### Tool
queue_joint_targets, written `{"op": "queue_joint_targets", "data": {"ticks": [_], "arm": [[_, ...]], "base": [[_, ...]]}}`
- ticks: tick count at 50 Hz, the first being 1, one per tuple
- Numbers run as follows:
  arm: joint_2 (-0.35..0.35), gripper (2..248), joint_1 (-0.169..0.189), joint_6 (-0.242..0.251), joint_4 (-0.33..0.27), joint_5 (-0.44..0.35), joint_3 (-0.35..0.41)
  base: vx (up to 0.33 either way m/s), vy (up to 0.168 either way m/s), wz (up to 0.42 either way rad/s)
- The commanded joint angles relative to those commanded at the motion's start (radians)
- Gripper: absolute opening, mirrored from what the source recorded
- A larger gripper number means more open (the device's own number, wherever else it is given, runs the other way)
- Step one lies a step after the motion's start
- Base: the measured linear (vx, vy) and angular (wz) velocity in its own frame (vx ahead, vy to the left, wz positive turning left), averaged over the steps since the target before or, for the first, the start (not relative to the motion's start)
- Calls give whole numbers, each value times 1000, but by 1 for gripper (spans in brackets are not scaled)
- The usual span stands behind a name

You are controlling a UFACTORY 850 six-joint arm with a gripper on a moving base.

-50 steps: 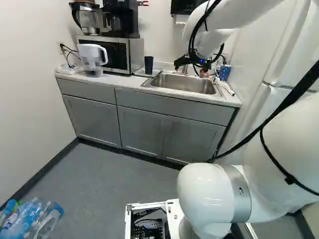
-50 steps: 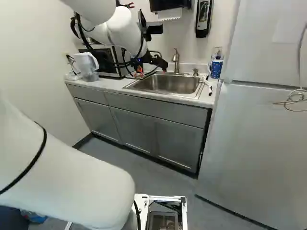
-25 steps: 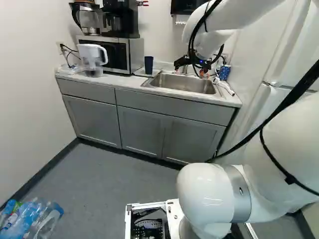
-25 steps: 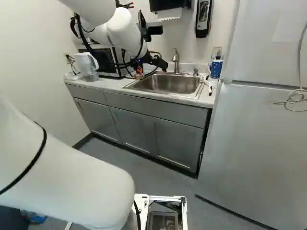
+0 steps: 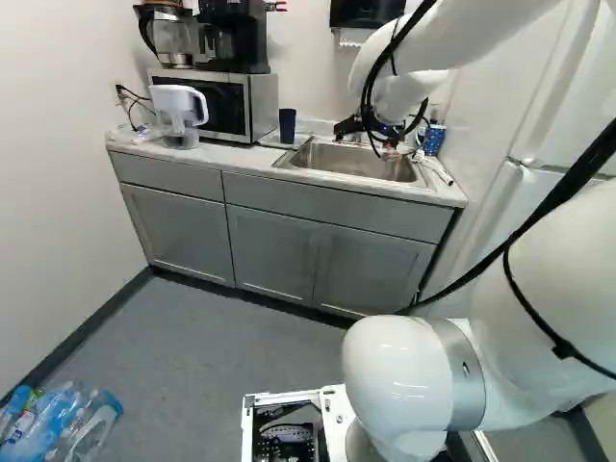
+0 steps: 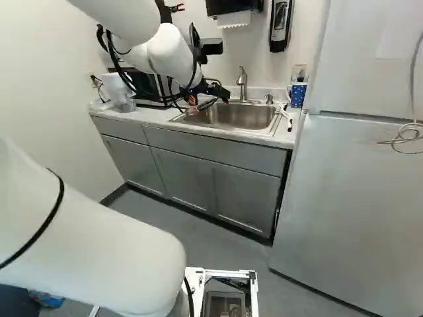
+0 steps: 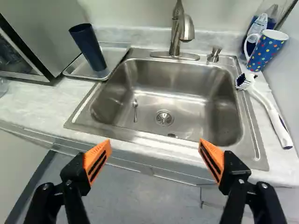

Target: Rinse the cup and place it in the tray

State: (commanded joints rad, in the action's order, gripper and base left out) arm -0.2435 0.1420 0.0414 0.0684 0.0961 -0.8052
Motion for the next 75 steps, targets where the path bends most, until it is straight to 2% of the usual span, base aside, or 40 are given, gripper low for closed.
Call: {"op": "queue_joint_targets", "data": {"ticks": [32,75], "arm": [[-8,247,-31,-9,-15,-212,157],[-23,247,-93,-27,-45,-632,469]], "base": [[0,0,0],[0,0,0]]}}
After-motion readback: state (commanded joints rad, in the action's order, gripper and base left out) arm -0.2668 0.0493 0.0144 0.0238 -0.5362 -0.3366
